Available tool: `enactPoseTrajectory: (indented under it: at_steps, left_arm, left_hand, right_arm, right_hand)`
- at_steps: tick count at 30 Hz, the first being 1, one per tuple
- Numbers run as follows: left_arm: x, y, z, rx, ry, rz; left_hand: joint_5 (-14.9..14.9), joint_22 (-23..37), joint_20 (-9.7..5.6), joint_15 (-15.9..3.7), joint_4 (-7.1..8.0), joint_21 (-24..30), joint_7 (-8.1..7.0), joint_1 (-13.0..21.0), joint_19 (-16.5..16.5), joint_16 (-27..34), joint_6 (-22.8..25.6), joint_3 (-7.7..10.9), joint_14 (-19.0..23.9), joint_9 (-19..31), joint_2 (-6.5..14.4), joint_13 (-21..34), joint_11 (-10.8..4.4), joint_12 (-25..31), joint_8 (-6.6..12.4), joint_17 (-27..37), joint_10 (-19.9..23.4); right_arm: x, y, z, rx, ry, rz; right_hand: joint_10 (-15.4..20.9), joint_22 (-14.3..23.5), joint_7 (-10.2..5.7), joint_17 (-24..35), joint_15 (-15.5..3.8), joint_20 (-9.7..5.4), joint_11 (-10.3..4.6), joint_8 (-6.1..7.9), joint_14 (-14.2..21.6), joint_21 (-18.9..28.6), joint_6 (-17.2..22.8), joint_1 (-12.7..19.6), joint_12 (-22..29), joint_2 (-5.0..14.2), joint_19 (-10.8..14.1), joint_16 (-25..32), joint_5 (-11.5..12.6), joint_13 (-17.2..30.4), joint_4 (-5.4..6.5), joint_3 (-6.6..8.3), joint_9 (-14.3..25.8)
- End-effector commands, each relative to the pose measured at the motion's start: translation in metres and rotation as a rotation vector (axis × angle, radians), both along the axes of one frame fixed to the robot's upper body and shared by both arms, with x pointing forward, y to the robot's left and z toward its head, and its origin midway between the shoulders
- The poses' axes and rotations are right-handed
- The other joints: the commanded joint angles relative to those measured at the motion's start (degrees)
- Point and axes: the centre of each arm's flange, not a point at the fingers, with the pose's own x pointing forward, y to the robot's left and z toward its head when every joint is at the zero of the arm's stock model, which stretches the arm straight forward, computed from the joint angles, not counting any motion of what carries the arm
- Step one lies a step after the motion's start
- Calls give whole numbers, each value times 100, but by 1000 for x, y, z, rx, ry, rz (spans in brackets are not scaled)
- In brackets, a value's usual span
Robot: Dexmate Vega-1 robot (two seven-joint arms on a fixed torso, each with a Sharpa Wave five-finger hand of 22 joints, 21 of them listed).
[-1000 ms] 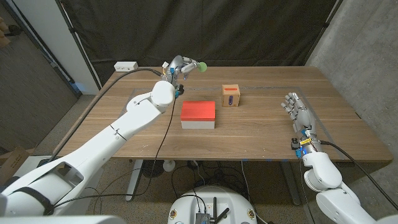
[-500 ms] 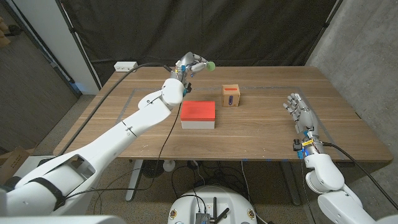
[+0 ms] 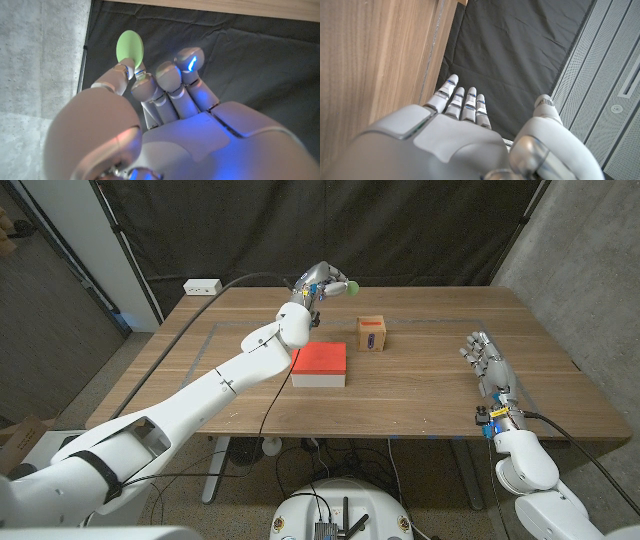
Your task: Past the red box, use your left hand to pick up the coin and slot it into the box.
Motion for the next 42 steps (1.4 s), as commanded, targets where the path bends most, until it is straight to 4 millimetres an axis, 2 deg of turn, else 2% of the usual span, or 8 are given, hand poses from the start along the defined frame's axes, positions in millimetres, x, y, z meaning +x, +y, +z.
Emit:
enactPoseTrajectory:
  at_steps: [1, 22, 42]
  left_arm:
    - [3, -20, 5, 91, -41, 72]
    - [14, -56, 7, 282, -121, 189]
    - [30, -80, 2, 427, -90, 281]
  left_hand:
    - [-5, 71, -308, -9, -12, 40, 169, 30, 13, 2, 221, 24, 16, 28, -34, 27, -29, 49, 16, -9, 22]
    - [-3, 47, -309, -8, -16, -26, 136, 60, -13, 40, 244, -10, 34, 18, -54, 15, -31, 54, 15, 9, 17]
    - [4, 108, -309, -6, -9, -4, 102, 53, -3, 47, 249, -14, 28, -15, -62, 26, -34, 58, 7, 42, -2]
  right_arm:
    - [-2, -2, -1, 6, 3, -1]
    - [-1, -6, -4, 14, 9, -8]
    - [-1, -8, -7, 22, 9, -16]
  right_hand:
    - [43, 18, 9, -4, -8, -25, 3, 16, 58, 38, 54, 31, 18, 65, 53, 29, 11, 31, -22, -15, 33]
    - [52, 18, 8, -5, -20, -44, -4, 15, 63, 36, 72, 41, 14, 73, 59, 27, 11, 31, -24, -16, 33]
    - [54, 17, 7, -6, -26, -57, 0, 10, 67, 39, 76, 47, 10, 79, 77, 26, 10, 31, -24, -17, 33]
